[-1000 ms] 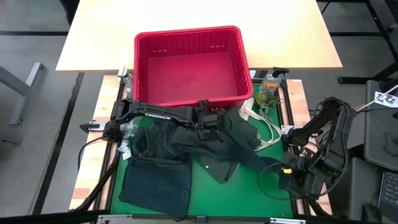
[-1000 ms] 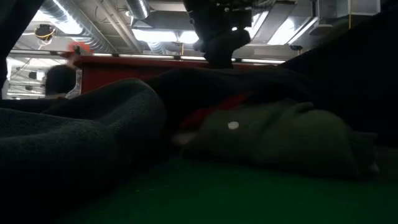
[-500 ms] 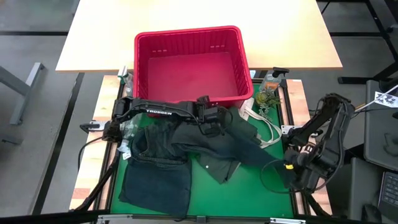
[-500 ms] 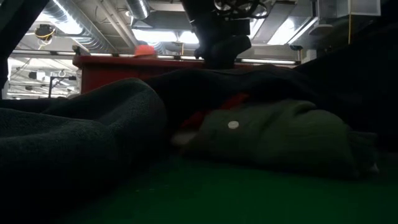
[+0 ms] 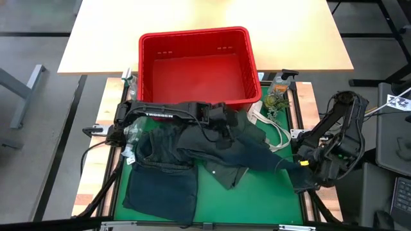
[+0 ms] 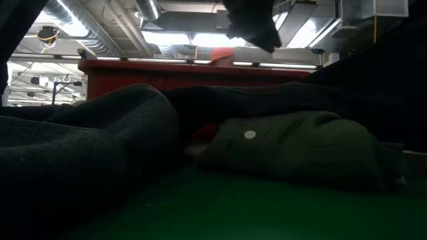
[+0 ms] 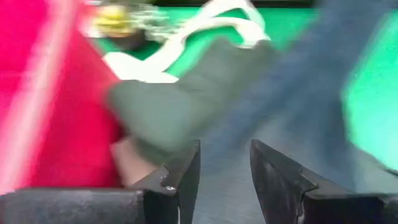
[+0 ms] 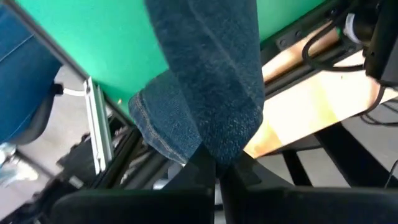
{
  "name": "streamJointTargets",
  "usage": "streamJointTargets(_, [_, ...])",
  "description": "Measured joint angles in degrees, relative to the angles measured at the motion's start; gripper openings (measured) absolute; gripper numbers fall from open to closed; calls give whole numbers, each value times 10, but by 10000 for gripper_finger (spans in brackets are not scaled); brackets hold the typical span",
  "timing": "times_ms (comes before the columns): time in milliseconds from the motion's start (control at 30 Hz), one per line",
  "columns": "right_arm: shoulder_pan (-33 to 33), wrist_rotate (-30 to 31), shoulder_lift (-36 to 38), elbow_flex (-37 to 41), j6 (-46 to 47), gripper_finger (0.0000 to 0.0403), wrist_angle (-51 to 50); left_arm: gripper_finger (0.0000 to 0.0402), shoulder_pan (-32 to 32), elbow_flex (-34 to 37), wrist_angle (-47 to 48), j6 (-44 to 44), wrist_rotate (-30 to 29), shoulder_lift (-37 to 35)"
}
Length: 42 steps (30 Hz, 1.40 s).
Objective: Fold laundry
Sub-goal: Fold the dark blue pants
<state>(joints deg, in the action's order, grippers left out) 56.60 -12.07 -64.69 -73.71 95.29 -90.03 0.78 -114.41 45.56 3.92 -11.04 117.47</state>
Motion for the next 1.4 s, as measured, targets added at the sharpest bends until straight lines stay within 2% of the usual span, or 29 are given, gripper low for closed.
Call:
streamJointTargets(167, [0, -17, 34, 0, -2, 3, 0, 122, 30, 13, -1, 0, 56, 2])
streamJointTargets(333, [0, -15, 63, 0, -2, 3, 1, 112, 65, 65, -15, 0, 39, 4])
streamJointTargets(433, [0, -16, 79, 0, -2, 3, 11, 107, 81, 109, -48, 0, 16, 4])
streamJointTargets(600, [0, -7, 116, 0, -2, 3, 76, 99, 92, 202, -134, 7, 15, 4])
streamJointTargets(667, [0, 22, 132, 0, -2, 3, 119, 97, 92, 226, -156, 19, 15, 5])
streamJointTargets(800, [0, 127, 151, 0, -23, 3, 205, 94, 90, 258, -178, 31, 15, 4])
streamJointTargets(1033, [0, 271, 145, 0, -187, 3, 328, 94, 90, 294, -243, 32, 16, 7])
streamJointTargets(1233, [0, 367, 120, 0, -296, 3, 445, 94, 92, 291, -257, 34, 16, 8])
streamJointTargets(1333, [-3, 405, 106, 0, -324, 3, 470, 94, 96, 276, -244, 34, 16, -4])
streamJointTargets(1400, [-19, 410, 96, 0, -329, 3, 467, 94, 101, 255, -224, 34, 16, -14])
